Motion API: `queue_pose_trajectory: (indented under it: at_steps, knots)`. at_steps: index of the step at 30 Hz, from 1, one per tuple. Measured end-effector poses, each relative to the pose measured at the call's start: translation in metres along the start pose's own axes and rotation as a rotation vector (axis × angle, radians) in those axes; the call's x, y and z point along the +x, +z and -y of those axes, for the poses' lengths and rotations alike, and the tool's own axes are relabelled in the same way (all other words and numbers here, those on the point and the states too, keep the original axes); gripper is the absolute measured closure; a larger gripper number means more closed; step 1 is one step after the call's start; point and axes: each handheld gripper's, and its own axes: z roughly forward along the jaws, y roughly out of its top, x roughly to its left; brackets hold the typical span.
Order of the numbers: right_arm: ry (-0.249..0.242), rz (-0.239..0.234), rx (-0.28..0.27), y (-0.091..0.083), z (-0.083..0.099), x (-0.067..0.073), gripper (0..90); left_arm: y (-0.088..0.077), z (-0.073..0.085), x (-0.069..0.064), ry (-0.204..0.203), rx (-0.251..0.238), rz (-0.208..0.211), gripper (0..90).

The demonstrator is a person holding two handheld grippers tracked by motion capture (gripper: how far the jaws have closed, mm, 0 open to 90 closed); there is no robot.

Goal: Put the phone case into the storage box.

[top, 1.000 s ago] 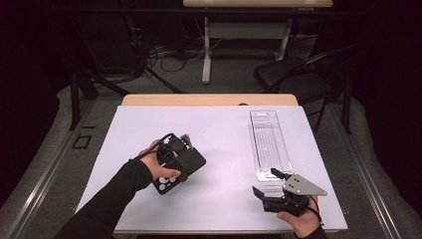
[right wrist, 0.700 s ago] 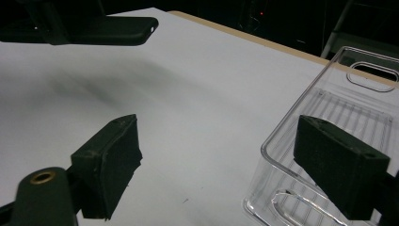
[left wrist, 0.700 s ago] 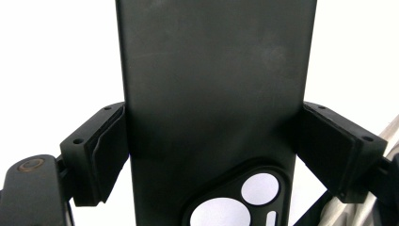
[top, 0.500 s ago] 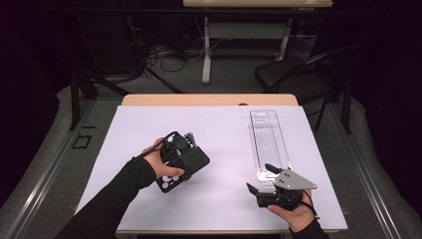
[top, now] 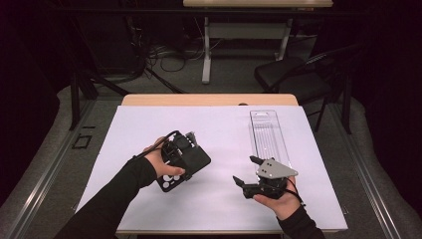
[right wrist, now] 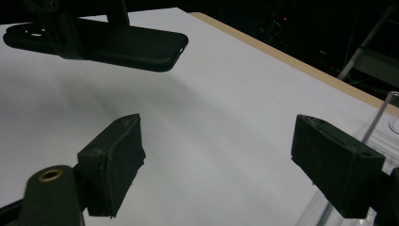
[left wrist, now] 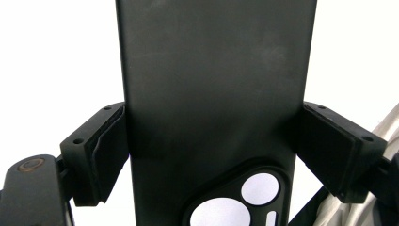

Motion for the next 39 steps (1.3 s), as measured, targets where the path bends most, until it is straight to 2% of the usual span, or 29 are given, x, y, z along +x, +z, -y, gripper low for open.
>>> queue_pose_trajectory:
  at_steps: [15, 20, 28, 32, 34, 39]
  knots:
    - [-0.012, -0.027, -0.005, 0.028, -0.028, -0.007, 16.0, -0.001, -0.003, 0.001, -0.005, -0.001, 0.008, 14.5]
    - [-0.037, -0.022, -0.02, 0.032, -0.031, -0.008, 15.9, -0.002, -0.002, 0.002, -0.007, 0.002, 0.008, 14.5]
    - [-0.07, -0.034, 0.004, 0.034, -0.029, -0.009, 15.9, -0.002, -0.003, 0.003, -0.007, 0.017, 0.01, 14.5]
    - [-0.108, -0.043, 0.018, 0.034, -0.028, -0.008, 16.1, -0.004, -0.005, 0.002, -0.002, 0.022, 0.025, 14.5]
    - [-0.145, -0.038, 0.027, 0.034, -0.028, -0.007, 16.1, -0.004, -0.006, 0.002, -0.002, 0.025, 0.028, 14.6]
    - [-0.204, -0.034, 0.051, 0.033, -0.028, -0.005, 17.1, -0.007, -0.008, 0.004, -0.004, 0.031, 0.06, 14.6]
